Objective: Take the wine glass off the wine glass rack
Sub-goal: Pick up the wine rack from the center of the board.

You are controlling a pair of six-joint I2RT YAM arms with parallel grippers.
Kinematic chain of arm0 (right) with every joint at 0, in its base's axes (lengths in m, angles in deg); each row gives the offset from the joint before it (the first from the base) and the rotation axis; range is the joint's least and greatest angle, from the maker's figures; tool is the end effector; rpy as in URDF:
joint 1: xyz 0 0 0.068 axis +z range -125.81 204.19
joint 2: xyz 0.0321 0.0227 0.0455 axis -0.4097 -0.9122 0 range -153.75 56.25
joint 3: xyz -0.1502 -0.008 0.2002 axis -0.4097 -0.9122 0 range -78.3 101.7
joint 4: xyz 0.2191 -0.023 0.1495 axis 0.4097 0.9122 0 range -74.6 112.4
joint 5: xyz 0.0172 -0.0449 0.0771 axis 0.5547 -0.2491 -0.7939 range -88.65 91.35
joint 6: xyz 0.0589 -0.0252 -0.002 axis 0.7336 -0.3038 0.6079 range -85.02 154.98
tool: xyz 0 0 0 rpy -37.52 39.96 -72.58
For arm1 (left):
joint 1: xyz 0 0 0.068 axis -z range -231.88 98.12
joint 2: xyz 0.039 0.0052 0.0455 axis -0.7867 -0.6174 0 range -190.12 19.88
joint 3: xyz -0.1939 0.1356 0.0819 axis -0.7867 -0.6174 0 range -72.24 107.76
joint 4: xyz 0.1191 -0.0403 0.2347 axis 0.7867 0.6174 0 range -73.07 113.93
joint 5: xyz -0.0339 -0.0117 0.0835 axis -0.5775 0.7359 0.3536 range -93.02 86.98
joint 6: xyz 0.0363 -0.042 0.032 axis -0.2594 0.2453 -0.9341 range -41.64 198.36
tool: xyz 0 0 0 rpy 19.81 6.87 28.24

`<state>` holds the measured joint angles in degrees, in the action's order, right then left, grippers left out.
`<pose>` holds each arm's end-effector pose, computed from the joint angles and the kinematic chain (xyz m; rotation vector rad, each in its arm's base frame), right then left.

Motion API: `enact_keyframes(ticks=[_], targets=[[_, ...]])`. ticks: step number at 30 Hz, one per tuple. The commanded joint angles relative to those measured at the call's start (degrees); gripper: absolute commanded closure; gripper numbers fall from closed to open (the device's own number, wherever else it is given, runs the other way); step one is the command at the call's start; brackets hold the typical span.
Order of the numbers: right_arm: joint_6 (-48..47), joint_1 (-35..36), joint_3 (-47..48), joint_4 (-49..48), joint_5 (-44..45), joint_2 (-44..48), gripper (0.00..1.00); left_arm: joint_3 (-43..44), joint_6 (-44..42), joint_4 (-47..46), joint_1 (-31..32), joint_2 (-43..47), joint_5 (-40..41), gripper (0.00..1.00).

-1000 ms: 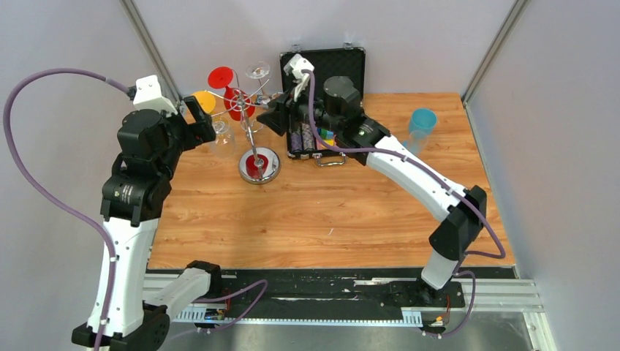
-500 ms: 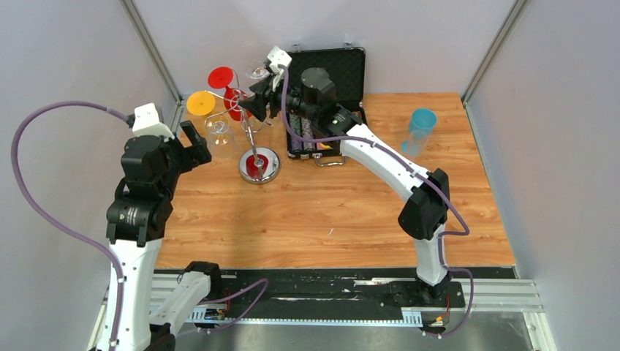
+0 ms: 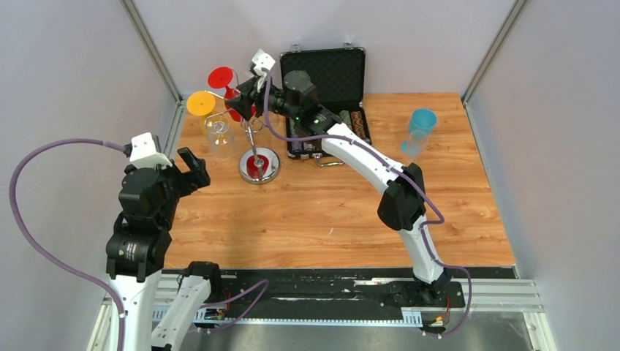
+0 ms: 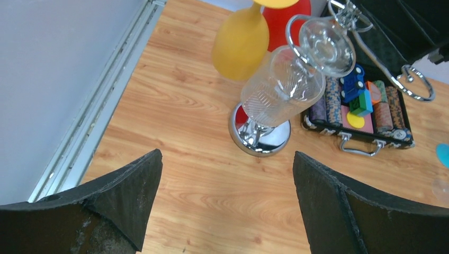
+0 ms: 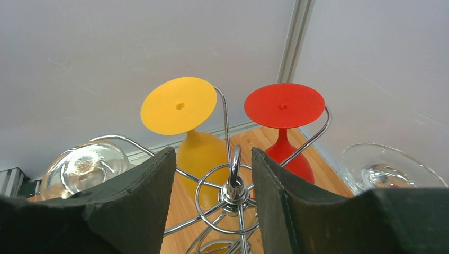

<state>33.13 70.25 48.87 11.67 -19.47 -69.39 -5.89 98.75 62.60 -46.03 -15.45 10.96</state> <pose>0.3541 0.3928 0.3868 -0.8966 1.2643 0.8855 0.1257 -0.0008 0.4021 -0.3994 1.7756 -0.1013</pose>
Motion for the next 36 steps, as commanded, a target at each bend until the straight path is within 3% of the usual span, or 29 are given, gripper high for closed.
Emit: enact_keyframes(ticks=[1, 6, 12, 25, 30, 36], targets=[[-1.12, 0.69, 4.62, -2.78, 1.16, -1.94, 0.45, -2.27, -0.58, 0.08, -0.49, 0.97, -1.64, 0.0], [-1.36, 0.87, 5.83, -2.86, 1.8, -3.3, 0.53, -4.66, -0.7, -0.04, -0.48, 2.06, -3.14, 0.0], [-1.99, 0.87, 6.7, -3.0, 2.46, -4.01, 0.69, -7.32, -0.69, -0.85, -0.49, 2.92, -5.53, 0.0], [-2.81, 0.87, 8.01, -3.04, 2.98, -5.29, 0.86, -10.11, -1.13, -2.03, -0.48, 3.42, -6.56, 0.0], [-3.44, 0.87, 8.53, -3.02, 3.27, -5.74, 0.99, -10.7, -1.2, -2.57, -0.49, 3.58, -6.68, 0.0], [-3.78, 0.87, 8.53, -3.15, 2.92, -5.58, 1.0, -11.87, -1.2, -3.14, -0.48, 4.05, -7.27, 0.0]])
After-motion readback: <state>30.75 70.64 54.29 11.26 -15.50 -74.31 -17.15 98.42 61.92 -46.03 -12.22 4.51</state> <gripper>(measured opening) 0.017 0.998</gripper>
